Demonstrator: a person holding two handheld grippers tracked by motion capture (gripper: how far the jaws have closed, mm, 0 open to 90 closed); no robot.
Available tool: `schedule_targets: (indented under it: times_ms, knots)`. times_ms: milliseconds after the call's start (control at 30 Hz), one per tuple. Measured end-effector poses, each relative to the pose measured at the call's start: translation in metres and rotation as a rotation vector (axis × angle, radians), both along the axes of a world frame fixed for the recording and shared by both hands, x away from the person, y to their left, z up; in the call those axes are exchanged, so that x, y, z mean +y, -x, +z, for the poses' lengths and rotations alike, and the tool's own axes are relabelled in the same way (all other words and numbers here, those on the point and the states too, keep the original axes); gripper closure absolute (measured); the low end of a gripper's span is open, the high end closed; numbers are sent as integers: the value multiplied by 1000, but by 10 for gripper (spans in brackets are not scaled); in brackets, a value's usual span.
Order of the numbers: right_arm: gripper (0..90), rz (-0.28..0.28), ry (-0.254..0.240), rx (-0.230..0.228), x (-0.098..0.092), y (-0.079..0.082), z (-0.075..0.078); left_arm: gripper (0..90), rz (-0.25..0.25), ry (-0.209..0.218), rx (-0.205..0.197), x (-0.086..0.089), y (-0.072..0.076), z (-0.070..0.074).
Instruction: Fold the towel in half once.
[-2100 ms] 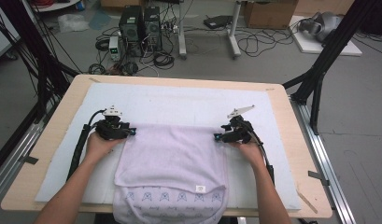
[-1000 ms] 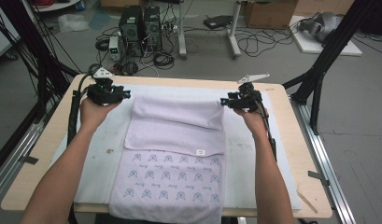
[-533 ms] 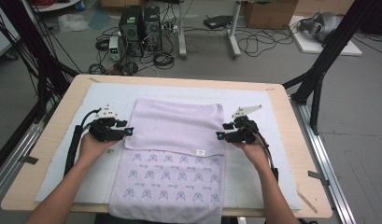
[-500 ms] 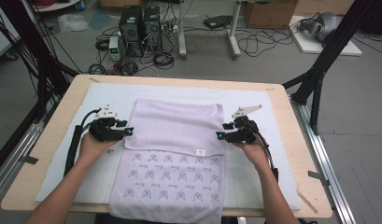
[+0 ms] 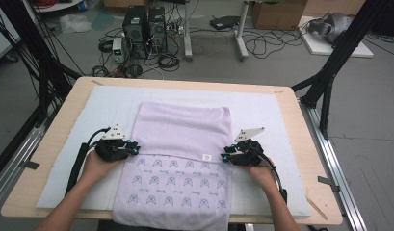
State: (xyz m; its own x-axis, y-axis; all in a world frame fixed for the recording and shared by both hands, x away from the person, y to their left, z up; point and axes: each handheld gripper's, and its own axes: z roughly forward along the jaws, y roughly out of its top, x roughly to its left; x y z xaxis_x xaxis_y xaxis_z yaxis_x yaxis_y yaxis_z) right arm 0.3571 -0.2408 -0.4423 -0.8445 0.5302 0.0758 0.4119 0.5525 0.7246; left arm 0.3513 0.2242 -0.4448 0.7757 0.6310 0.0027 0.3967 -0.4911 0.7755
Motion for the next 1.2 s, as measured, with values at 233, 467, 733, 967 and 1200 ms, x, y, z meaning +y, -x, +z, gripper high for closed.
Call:
schedule_targets:
  times_ms: [233,467,733,967,1200]
  knots:
    - [869,19,-7,-6,-2,1,6,876,15,21,4,2,2,7]
    - [878,26,-68,-37,-9,10,20,878,6,59,-24,8,15,26]
    - [878,60,-86,-72,-11,30,41,878,-12,76,-52,14,34,44]
    - [878,89,-98,-83,-11,50,48,878,-29,68,-62,16,64,43]
    - [843,134,-85,-48,-7,74,33,814,-59,58,-32,21,81,34]
